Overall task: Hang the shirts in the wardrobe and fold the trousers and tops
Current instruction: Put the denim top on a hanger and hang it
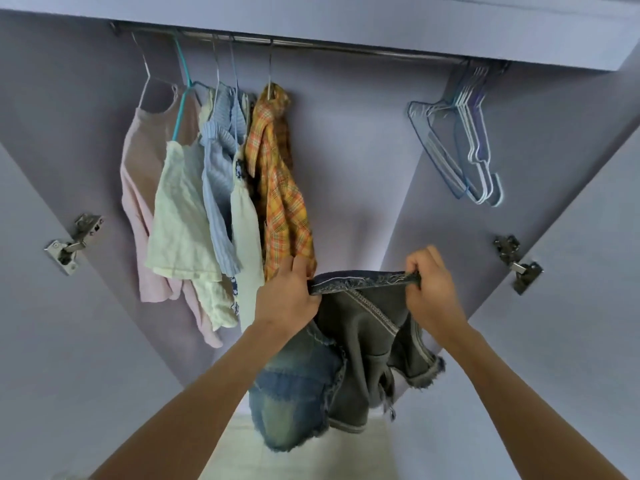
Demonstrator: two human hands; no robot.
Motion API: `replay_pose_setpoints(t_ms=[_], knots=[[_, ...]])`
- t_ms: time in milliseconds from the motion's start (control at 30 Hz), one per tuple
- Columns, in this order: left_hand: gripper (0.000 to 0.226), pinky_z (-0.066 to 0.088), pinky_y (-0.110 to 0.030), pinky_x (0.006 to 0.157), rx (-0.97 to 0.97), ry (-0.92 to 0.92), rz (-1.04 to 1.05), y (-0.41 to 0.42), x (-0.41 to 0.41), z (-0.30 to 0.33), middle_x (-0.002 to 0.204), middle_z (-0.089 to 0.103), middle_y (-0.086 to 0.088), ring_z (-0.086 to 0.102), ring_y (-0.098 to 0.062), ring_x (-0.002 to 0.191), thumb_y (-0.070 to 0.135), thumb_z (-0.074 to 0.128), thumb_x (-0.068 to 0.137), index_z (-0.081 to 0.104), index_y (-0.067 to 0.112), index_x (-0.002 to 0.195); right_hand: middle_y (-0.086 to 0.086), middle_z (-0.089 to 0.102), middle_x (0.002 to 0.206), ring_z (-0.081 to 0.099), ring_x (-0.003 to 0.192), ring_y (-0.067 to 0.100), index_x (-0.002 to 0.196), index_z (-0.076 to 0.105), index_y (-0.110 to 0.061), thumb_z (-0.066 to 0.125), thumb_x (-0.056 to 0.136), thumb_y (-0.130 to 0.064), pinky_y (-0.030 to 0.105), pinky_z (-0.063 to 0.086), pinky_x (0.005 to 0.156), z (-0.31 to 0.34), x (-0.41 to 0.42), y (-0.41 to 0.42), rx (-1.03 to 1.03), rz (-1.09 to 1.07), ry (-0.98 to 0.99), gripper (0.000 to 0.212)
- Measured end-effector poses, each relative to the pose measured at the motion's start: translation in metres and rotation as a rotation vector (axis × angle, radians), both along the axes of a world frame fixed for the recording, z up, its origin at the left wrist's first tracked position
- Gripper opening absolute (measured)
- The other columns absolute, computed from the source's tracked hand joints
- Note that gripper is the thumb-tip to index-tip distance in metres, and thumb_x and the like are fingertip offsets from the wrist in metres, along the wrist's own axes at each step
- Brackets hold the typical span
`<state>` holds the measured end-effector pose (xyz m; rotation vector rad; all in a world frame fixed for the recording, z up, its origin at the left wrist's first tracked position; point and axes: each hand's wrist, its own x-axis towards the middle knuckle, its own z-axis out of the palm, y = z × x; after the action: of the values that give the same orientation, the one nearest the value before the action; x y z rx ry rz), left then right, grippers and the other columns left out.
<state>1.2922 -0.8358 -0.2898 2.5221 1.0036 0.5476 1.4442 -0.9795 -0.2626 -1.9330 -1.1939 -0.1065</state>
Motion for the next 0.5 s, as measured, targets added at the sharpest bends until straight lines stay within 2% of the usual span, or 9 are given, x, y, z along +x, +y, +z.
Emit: replay_pose_setpoints(t_ms=[67, 133, 233, 267, 300, 333, 400, 433, 500], knots=[[0.026, 0.038, -0.032, 0.064, -0.001, 0.05, 0.017, 0.006, 0.013, 0.014, 0.103, 0.051, -0.002, 0.054, -0.026, 0.087, 0.03, 0.06, 0.08, 0.047, 0.02, 0.1, -0.01, 0.033, 0.073, 0.031, 0.061, 0.007, 0.068, 0.029, -0.029, 0.038, 0.064, 0.026, 0.019, 0.023, 0.053, 0.006, 0.015, 0.002, 0.027, -0.004, 0.076, 0.055], [0.019, 0.038, -0.029, 0.063, -0.011, 0.121, 0.073, 0.016, 0.022, 0.031, 0.087, 0.056, 0.001, 0.053, -0.023, 0.077, 0.032, 0.06, 0.078, 0.048, 0.023, 0.089, -0.008, 0.036, 0.072, 0.035, 0.06, 0.003, 0.067, 0.034, -0.026, 0.039, 0.068, 0.024, 0.015, 0.027, 0.053, 0.008, 0.027, 0.006, 0.04, -0.028, 0.179, 0.05], [0.01, 0.04, -0.029, 0.059, -0.223, 0.056, 0.006, 0.032, 0.042, 0.058, 0.066, 0.055, -0.001, 0.053, -0.023, 0.068, 0.022, 0.057, 0.085, 0.058, 0.015, 0.078, -0.005, 0.049, 0.074, 0.044, 0.058, -0.007, 0.072, 0.049, -0.026, 0.051, 0.082, 0.013, 0.009, 0.033, 0.055, 0.016, 0.055, 0.007, -0.049, 0.096, 0.374, 0.04], [0.015, 0.038, -0.028, 0.059, -0.362, -0.028, -0.027, 0.037, 0.051, 0.069, 0.062, 0.054, -0.002, 0.052, -0.022, 0.065, 0.019, 0.057, 0.088, 0.059, 0.012, 0.075, -0.002, 0.056, 0.084, 0.049, 0.068, -0.009, 0.08, 0.056, -0.027, 0.055, 0.087, 0.004, 0.007, 0.038, 0.065, 0.022, 0.067, 0.007, -0.128, 0.204, 0.466, 0.031], [0.017, 0.039, -0.027, 0.059, -0.521, -0.132, -0.034, 0.04, 0.057, 0.079, 0.062, 0.055, -0.002, 0.053, -0.02, 0.062, 0.017, 0.056, 0.09, 0.059, 0.01, 0.074, 0.0, 0.06, 0.099, 0.054, 0.085, -0.007, 0.092, 0.061, -0.027, 0.055, 0.091, -0.008, 0.011, 0.041, 0.079, 0.026, 0.078, 0.008, -0.197, 0.277, 0.564, 0.02], [0.017, 0.043, -0.025, 0.059, -0.667, -0.243, -0.02, 0.041, 0.064, 0.09, 0.064, 0.059, -0.003, 0.057, -0.019, 0.061, 0.015, 0.056, 0.09, 0.06, 0.008, 0.075, -0.001, 0.058, 0.113, 0.054, 0.103, 0.001, 0.104, 0.061, -0.025, 0.054, 0.093, -0.016, 0.018, 0.042, 0.089, 0.031, 0.09, 0.012, -0.206, 0.27, 0.607, 0.016], [0.013, 0.051, -0.023, 0.059, -0.77, -0.368, 0.016, 0.043, 0.078, 0.105, 0.069, 0.068, -0.004, 0.065, -0.015, 0.063, 0.012, 0.058, 0.087, 0.066, 0.006, 0.078, 0.005, 0.051, 0.127, 0.047, 0.121, 0.017, 0.118, 0.055, -0.016, 0.054, 0.093, -0.015, 0.022, 0.038, 0.095, 0.037, 0.117, 0.021, -0.046, 0.003, 0.497, 0.025], [0.013, 0.053, -0.028, 0.063, -0.747, -0.371, 0.016, 0.044, 0.084, 0.111, 0.074, 0.07, -0.008, 0.067, -0.018, 0.068, 0.012, 0.059, 0.085, 0.068, 0.004, 0.081, 0.012, 0.048, 0.129, 0.044, 0.123, 0.024, 0.122, 0.053, -0.008, 0.052, 0.093, -0.01, 0.025, 0.036, 0.095, 0.04, 0.128, 0.026, 0.042, -0.197, 0.364, 0.029], [0.018, 0.053, -0.039, 0.076, -0.682, -0.347, 0.004, 0.045, 0.097, 0.118, 0.085, 0.071, -0.017, 0.066, -0.029, 0.081, 0.013, 0.059, 0.083, 0.069, -0.002, 0.087, 0.023, 0.047, 0.127, 0.041, 0.123, 0.036, 0.123, 0.05, 0.004, 0.048, 0.091, -0.003, 0.037, 0.038, 0.093, 0.046, 0.147, 0.036, 0.045, -0.482, 0.104, 0.034]])
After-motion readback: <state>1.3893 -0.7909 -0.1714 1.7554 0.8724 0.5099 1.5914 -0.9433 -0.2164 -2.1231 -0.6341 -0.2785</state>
